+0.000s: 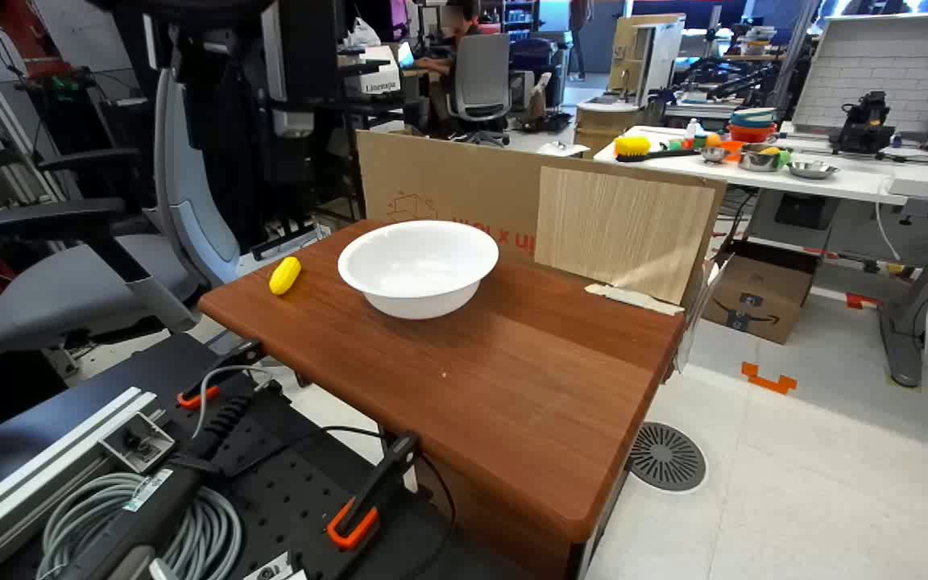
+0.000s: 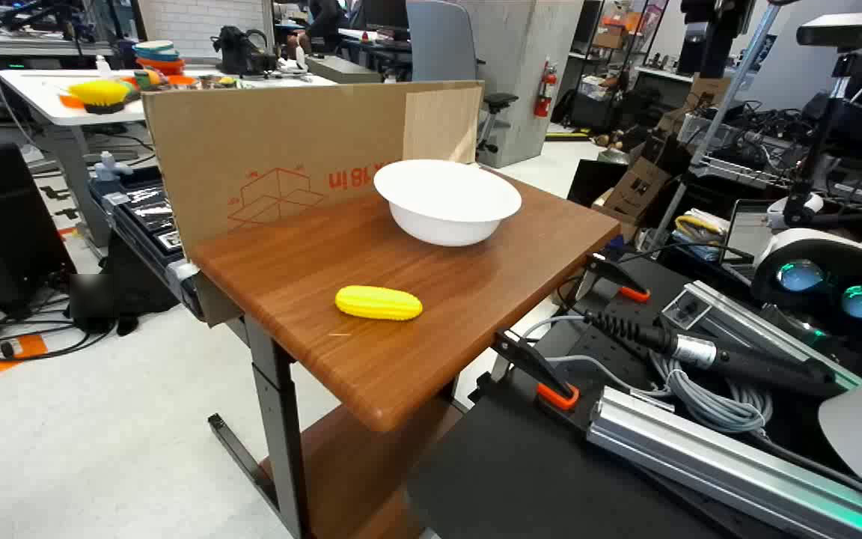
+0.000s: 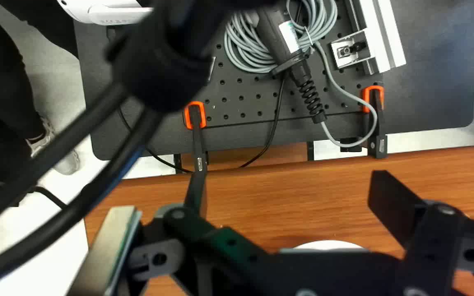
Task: Put the corn toy in the bowl
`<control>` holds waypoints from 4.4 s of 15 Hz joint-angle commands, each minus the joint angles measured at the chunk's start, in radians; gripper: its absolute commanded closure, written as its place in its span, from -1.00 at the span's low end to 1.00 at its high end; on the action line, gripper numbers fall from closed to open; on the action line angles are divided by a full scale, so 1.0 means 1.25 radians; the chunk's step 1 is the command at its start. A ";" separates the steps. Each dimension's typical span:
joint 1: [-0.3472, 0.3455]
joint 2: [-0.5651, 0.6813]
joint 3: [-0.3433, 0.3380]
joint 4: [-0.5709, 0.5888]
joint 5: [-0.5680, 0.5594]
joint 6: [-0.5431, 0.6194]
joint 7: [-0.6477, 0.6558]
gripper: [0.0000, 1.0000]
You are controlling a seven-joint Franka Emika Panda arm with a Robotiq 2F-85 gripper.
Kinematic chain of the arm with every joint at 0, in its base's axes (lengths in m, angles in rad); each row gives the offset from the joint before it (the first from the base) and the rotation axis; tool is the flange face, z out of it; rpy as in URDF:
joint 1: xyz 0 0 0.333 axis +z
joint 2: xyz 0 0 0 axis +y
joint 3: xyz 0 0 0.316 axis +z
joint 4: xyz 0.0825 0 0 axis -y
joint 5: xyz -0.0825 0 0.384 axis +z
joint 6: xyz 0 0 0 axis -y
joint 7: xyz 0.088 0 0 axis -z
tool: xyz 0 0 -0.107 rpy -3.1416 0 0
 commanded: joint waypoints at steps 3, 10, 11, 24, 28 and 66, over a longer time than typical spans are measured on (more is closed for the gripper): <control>-0.005 0.001 0.005 0.001 0.002 -0.001 -0.002 -1.00; -0.005 0.001 0.005 0.001 0.002 -0.001 -0.002 -1.00; -0.005 0.001 0.005 0.001 0.002 -0.001 -0.002 -1.00; 0.128 0.216 0.038 0.131 0.086 0.138 -0.200 -1.00; 0.170 0.340 0.112 0.185 0.081 0.199 -0.185 -1.00; 0.350 0.808 0.224 0.383 -0.255 0.395 0.220 -0.24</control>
